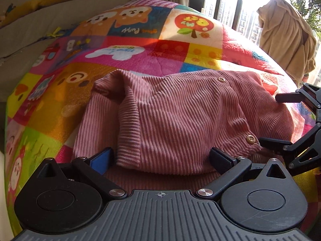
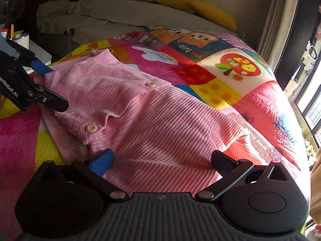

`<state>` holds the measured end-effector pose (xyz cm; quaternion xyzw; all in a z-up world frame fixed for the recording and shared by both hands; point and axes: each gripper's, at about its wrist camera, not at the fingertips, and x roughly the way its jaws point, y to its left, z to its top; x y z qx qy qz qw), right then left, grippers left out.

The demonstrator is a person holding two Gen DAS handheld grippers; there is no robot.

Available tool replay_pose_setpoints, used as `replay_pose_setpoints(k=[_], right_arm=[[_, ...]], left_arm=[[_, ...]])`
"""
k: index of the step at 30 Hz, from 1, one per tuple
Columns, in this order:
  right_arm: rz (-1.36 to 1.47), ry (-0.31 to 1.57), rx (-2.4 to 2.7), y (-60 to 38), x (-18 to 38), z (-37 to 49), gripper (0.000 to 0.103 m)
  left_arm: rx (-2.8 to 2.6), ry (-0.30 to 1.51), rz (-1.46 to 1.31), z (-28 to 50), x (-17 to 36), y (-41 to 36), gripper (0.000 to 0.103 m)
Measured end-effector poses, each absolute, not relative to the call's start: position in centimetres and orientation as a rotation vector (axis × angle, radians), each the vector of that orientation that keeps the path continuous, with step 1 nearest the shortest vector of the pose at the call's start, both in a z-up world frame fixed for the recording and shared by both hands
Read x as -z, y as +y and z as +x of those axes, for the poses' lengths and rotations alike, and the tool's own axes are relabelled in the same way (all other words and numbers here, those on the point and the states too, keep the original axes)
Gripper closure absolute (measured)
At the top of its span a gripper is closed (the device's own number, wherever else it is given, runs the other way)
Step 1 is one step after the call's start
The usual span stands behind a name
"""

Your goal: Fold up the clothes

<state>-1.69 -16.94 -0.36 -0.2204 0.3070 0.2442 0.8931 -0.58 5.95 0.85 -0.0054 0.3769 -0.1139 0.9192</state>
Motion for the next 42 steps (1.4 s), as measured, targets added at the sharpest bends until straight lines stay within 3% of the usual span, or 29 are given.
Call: replay_pose_setpoints(k=[10,18,28,35,42], right_arm=[[-0.09,0.647,-0.463,-20.3,-4.3,3.6,0.0],[-0.481,0.572,-0.443,-12.5,0.2,5.4,0.0],[-0.315,0.593,-0.54,-15.3,-2.0,3.4,0.0],[-0.414,0.565,-0.694,-11.1,-1.6,0.5,0.0],[-0.522,0.545,-0.725,-10.1,-0.7,-0.9,0.0]], left_arm=[[0.366,0.676,-0.205,0.8,-3.3,9.1,0.0],[0.331,0.723,-0.149,1.9,-2.1,8.8,0.0],[0.252,0.757,-0.409,3.2,-0.4,14.4,0.0],[0.385,0.785,-0.578,4.4,-1.3,13.3,0.0],[0.317,0.827,-0.391,4.0,-1.6,10.2,0.0]])
